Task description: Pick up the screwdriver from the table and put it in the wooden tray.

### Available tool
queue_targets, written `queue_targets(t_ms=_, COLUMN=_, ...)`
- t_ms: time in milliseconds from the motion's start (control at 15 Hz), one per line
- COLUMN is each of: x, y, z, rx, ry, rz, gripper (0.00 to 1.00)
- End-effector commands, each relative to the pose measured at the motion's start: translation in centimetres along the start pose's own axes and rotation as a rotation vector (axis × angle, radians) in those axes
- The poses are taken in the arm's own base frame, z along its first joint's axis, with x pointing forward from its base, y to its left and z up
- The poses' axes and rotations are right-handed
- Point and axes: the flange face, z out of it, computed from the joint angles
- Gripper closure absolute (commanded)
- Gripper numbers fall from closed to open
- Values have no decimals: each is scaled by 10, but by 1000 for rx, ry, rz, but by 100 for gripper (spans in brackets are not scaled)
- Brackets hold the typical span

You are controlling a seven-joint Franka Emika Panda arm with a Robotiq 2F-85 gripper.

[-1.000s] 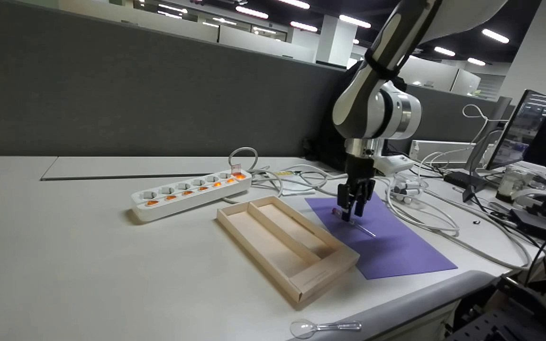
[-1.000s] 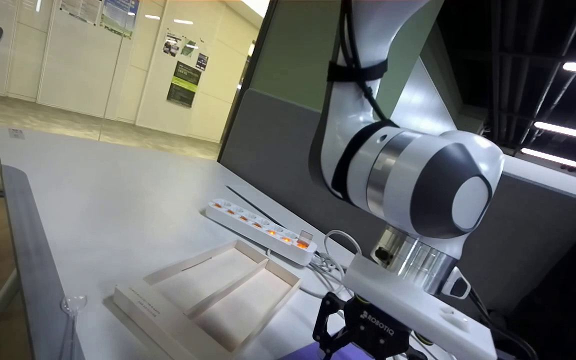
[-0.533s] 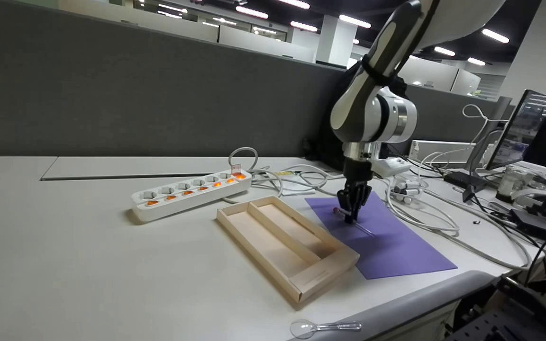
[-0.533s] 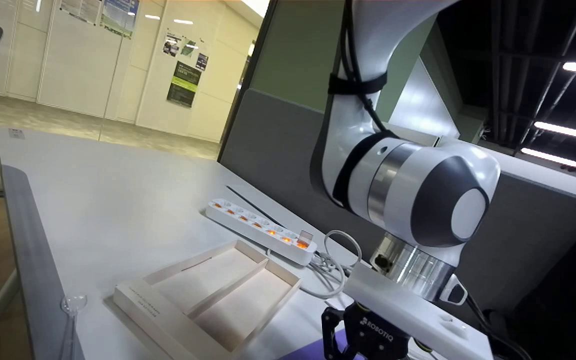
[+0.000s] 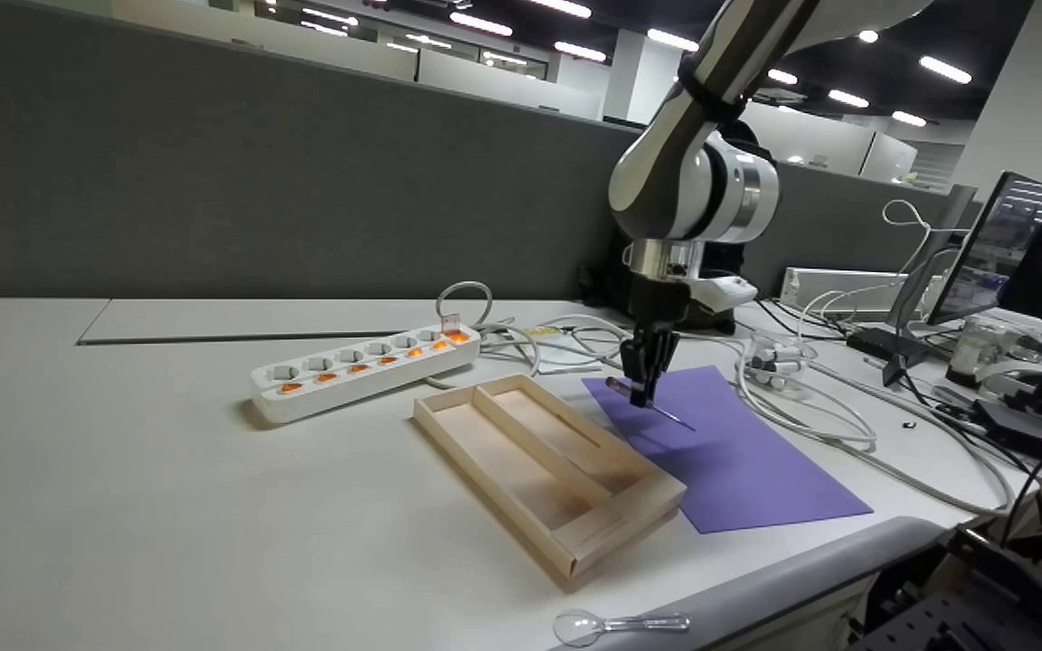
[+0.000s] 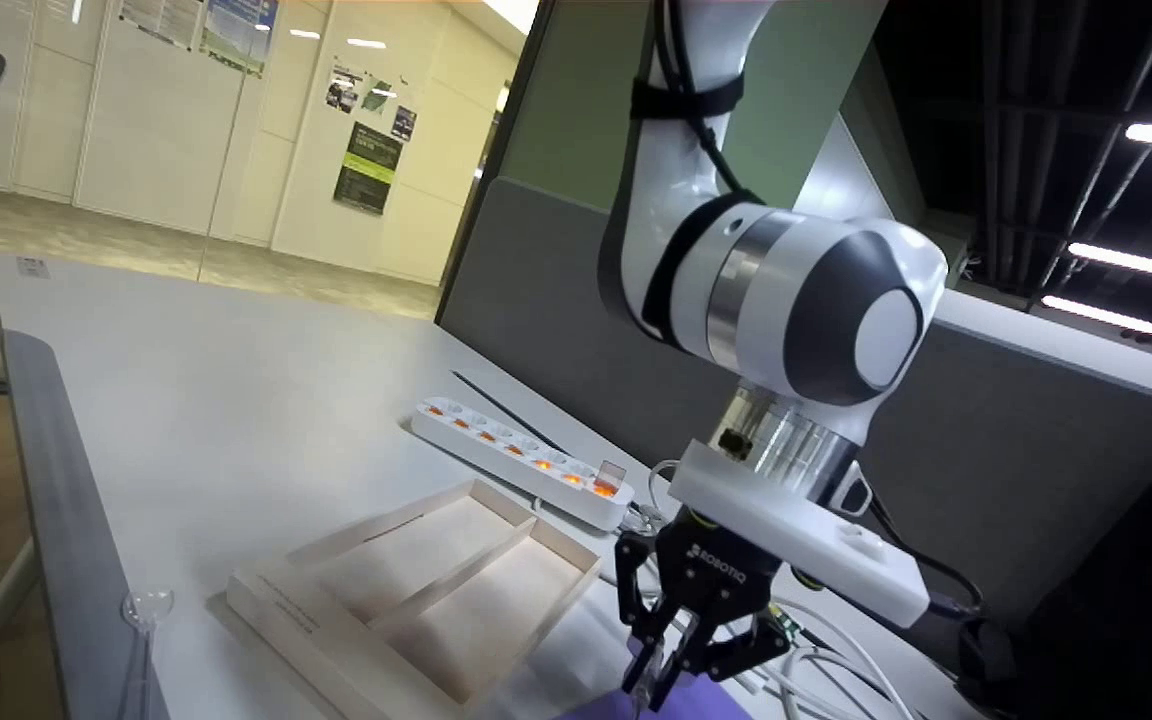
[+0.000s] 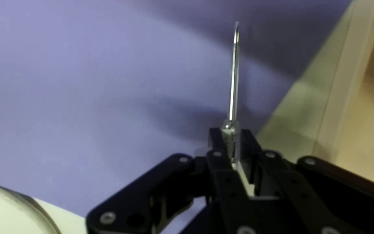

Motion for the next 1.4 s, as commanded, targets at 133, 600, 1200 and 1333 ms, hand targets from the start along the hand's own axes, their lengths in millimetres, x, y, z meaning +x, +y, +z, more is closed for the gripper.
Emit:
queue_targets(t_ms=133, x=-10, y=-67, z=-31, rx=98, ry=-29, rz=-199, gripper=96)
queue_targets(t_ms=600, x=-29, y=-134, z=-20, rx=170, ry=-93, rz=-211, gripper=96)
queue_targets(t_ms=1200, x=-29, y=-130, z=-1, rx=138, ry=-33, rz=34, gripper=96)
queue_targets(t_ms=1333, x=-29, y=-122, z=3, rx=135, ry=-39, rz=83, gripper=96)
